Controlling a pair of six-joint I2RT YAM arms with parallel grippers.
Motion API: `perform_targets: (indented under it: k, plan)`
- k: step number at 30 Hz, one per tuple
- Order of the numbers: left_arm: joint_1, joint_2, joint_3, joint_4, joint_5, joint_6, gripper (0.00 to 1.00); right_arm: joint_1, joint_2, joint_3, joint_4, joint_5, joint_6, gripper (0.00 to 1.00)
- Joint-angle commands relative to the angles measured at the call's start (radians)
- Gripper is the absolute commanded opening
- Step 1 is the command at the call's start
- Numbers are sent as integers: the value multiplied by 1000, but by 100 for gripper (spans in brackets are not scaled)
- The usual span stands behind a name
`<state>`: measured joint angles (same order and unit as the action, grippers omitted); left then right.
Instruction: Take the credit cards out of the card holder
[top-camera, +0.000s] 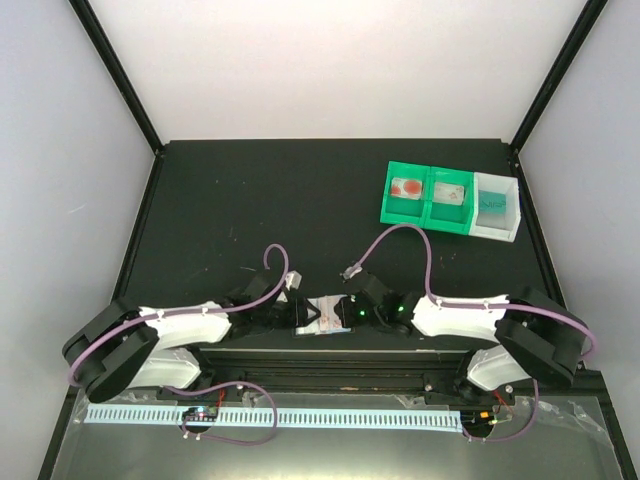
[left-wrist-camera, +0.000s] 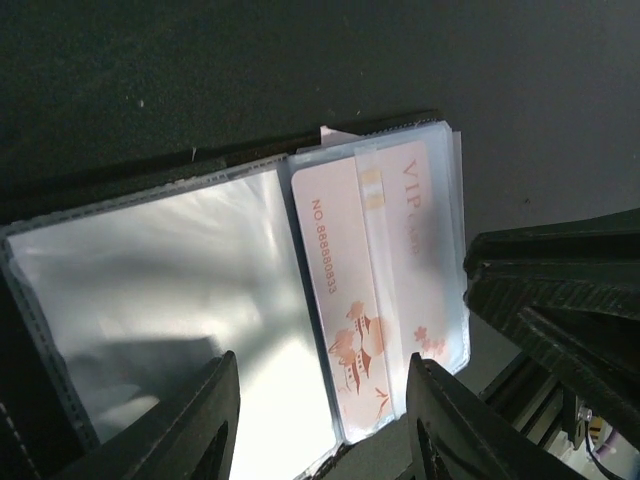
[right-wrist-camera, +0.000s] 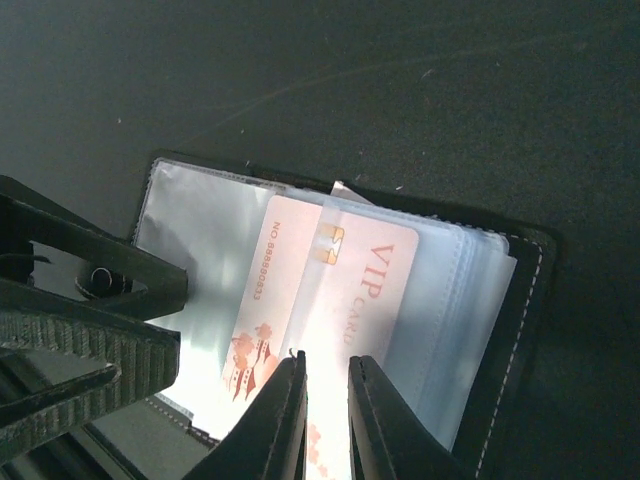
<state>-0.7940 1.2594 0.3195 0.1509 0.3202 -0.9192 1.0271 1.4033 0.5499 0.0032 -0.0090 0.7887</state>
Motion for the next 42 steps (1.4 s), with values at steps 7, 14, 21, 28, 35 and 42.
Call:
perform_targets:
  k: [7, 14, 21, 28, 35, 42]
  plan:
    - [22, 53, 15, 87, 28, 1, 46, 4, 78, 90, -80, 106, -38, 18]
    - [24, 79, 31, 97, 27, 3, 46, 4, 110, 89, -90, 102, -31, 18]
    - [25, 120, 14, 162, 43, -9, 43, 3, 136, 56, -53, 69, -13, 15]
    - [26, 142, 12, 200, 57, -18, 36, 4, 132, 33, -45, 73, 3, 13]
    - [26, 133, -9, 223, 54, -28, 9, 4, 128, 20, -38, 79, 12, 13]
    - [34, 98, -54, 261, 59, -44, 2, 4, 125, 4, -30, 75, 23, 13]
